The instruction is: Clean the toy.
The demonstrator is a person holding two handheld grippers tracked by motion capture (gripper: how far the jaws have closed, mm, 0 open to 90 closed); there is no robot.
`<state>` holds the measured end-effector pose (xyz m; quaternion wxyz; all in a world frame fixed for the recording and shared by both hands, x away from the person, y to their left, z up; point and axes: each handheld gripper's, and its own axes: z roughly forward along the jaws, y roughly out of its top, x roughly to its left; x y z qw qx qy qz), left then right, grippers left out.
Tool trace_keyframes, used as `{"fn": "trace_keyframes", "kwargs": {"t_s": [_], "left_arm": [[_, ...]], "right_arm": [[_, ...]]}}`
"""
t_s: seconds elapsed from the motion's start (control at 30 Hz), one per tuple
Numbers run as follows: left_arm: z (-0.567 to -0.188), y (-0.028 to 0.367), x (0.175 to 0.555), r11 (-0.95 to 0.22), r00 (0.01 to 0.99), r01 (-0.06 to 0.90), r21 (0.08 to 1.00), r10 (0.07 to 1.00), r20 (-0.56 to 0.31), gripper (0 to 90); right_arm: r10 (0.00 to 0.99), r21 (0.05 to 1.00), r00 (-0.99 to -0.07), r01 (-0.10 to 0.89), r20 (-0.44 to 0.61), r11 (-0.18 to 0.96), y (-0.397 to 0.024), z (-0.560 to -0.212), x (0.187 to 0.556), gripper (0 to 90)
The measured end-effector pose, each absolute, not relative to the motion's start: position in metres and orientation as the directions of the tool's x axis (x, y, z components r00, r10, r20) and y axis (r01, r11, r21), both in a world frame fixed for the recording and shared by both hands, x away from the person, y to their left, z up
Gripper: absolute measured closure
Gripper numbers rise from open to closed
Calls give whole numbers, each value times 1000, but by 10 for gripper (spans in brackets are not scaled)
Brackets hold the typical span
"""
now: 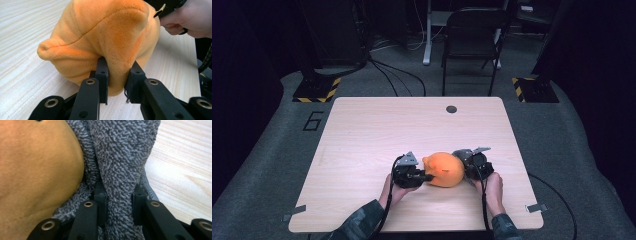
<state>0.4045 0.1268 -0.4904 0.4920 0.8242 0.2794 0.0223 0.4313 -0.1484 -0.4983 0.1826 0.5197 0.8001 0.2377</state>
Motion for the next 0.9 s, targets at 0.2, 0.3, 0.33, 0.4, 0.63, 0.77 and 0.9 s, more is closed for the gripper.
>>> {"fn": "trace_keyframes", "kwargs": {"t_s": [0.2,0.3,0.33,0.4,0.63,0.77,0.9], "left_arm": [[-491,128,405,-350,839,443,825,487,-243,750],[-491,128,405,-350,838,443,825,488,-243,750],[-491,128,405,-349,838,444,825,489,-244,749],[-490,127,405,-350,838,444,825,489,-243,749],[-491,128,405,-358,841,439,824,485,-238,745],[-492,128,406,-361,840,441,822,489,-236,734],[-493,128,406,-365,846,429,826,482,-226,719]], "right_arm": [[936,634,-352,721,-13,280,-163,-471,428,739],[938,700,-344,680,41,219,-168,-440,416,739],[932,723,-360,656,48,217,-169,-430,411,739],[919,758,-389,617,62,211,-165,-412,402,739],[860,726,-508,605,37,327,-123,-413,395,735],[864,698,-504,617,-5,364,-115,-432,401,737],[864,696,-503,608,-34,382,-112,-433,399,739]]}}
